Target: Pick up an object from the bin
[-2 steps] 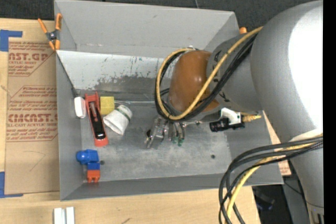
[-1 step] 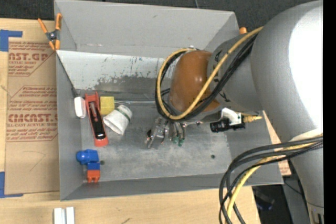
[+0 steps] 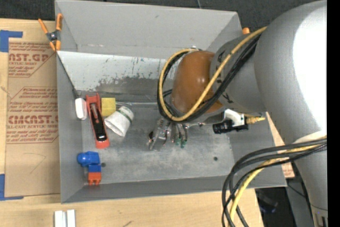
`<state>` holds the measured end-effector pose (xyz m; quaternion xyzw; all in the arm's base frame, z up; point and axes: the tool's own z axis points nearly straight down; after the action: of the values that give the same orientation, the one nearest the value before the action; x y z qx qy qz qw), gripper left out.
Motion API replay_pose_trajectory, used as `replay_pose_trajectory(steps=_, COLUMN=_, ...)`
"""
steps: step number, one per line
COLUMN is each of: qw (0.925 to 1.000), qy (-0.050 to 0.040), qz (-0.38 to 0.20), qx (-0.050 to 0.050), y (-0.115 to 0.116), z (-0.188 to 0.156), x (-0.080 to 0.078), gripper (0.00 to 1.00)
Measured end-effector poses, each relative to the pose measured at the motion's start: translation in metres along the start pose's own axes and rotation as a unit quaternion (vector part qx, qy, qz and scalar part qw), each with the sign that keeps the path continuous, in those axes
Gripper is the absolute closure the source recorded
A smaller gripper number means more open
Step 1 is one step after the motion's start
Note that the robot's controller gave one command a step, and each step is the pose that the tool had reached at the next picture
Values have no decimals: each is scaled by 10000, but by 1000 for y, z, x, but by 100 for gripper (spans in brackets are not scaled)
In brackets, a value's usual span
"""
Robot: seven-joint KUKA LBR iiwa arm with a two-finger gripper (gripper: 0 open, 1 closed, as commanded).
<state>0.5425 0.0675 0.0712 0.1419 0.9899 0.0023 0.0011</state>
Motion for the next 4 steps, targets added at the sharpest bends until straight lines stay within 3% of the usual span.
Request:
replay_pose_trajectory(steps=2, qw=10000, qy=41, qz=-6, qx=14, y=0, z=-19, x=2, gripper=100)
replay_pose_trajectory(steps=4, qw=10000, qy=11, qz=-1, qx=1, y=0, z=-61, x=1, gripper=100)
